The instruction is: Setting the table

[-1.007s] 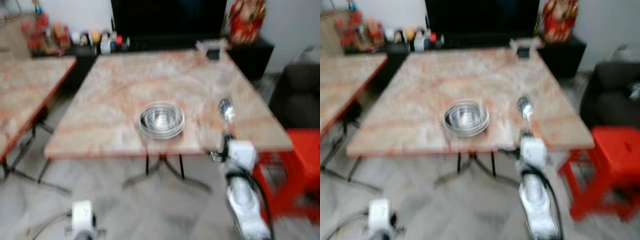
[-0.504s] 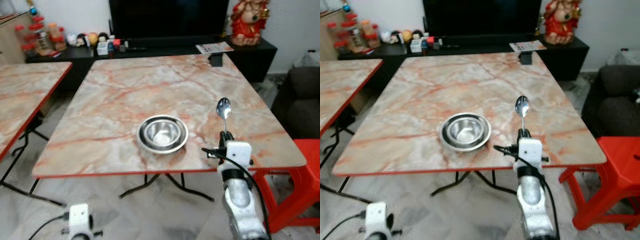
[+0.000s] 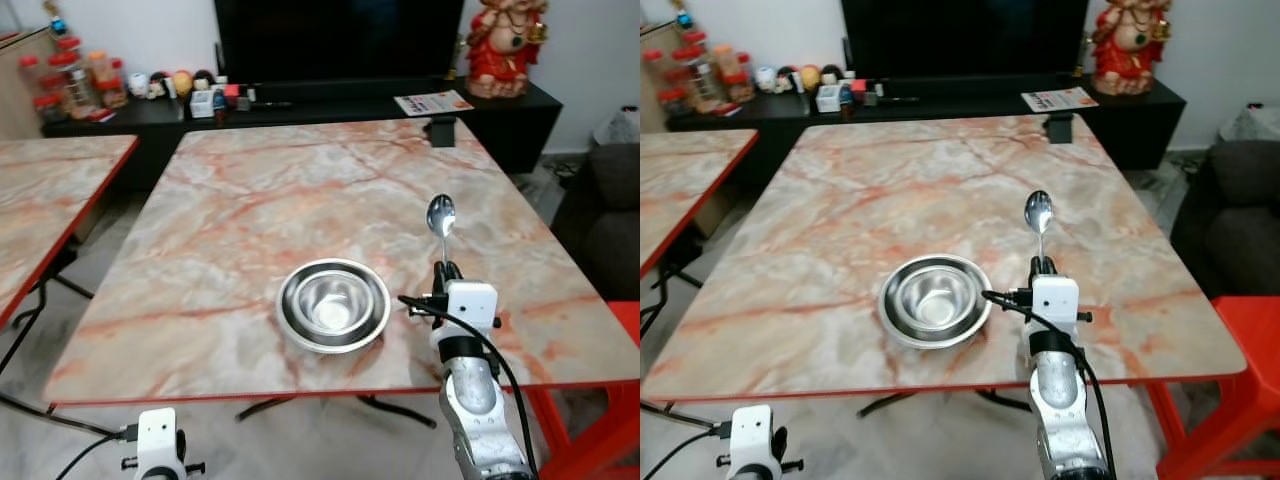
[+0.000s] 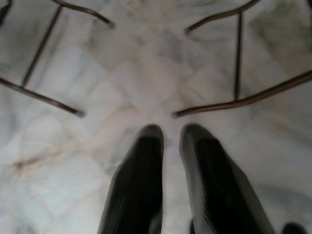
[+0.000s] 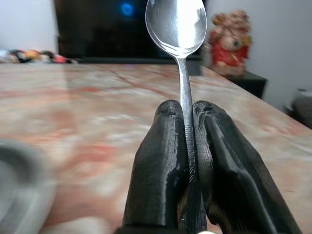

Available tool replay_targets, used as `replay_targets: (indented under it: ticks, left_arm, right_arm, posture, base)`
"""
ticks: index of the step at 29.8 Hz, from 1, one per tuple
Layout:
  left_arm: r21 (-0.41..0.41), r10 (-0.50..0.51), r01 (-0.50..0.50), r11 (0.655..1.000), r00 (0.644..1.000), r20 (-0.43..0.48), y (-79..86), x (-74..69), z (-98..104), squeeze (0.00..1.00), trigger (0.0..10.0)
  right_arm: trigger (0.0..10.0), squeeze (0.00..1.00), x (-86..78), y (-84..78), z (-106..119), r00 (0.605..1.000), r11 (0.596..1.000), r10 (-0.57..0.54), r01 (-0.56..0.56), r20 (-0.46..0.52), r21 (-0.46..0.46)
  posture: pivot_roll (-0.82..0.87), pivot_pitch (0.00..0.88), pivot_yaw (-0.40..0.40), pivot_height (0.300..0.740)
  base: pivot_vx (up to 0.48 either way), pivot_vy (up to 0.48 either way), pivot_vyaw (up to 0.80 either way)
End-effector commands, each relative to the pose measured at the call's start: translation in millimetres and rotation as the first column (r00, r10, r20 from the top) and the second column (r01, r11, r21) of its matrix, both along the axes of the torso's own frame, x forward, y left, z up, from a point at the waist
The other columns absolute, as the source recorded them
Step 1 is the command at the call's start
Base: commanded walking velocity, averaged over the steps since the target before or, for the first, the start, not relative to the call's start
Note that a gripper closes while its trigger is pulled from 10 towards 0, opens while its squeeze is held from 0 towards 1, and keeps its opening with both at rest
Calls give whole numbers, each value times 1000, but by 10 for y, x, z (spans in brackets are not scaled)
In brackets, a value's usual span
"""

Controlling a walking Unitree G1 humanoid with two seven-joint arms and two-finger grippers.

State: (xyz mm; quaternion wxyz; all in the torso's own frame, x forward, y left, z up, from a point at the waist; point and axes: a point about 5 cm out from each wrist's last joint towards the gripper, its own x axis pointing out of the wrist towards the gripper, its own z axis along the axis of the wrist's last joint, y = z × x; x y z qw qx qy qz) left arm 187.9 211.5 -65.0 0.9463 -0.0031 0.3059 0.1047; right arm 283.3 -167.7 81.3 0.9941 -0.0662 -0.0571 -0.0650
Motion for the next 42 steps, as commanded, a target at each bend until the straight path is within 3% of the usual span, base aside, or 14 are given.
replay_targets:
  ticks: [1,17,23,27,33,35,42]
  left_arm:
    - [17,5,-5,1000,1000,10,72,34,34,0,10000]
    - [-9,-1,2,1000,1000,24,63,28,36,0,10000]
    - [-15,-9,10,1000,1000,20,64,28,34,0,10000]
    - [-19,-18,18,1000,1000,17,67,30,33,0,10000]
    - [-29,-33,34,999,999,14,58,32,31,0,10000]
    - [-34,-37,37,999,999,9,53,25,24,0,10000]
    - [-46,-39,39,998,999,-2,36,-13,0,0,10000]
  right_arm:
    - [10000,0,41,63,62,1000,1000,17,-17,23,12]
    - [10000,0,6,28,19,1000,1000,2,-2,-10,-4]
    - [10000,0,-12,9,16,999,998,-22,24,-27,55]
    - [10000,0,-13,1,43,998,998,-45,46,-35,34]
    - [10000,0,25,-31,47,989,996,-92,93,-117,4]
    - [10000,0,50,-50,62,985,993,-96,104,-141,54]
    - [10000,0,79,-44,58,966,995,-76,89,-245,40]
  posture:
    - [-70,0,28,740]
    - [-73,0,37,740]
    - [-75,0,44,740]
    - [-75,0,48,740]
    - [-77,0,52,740]
    - [-76,0,52,740]
    - [-72,0,45,740]
  base:
    - [330,0,0]
    - [21,0,0]
    - [0,0,0]
    - [0,0,0]
    - [0,0,0]
    - [0,0,0]
    - [0,0,0]
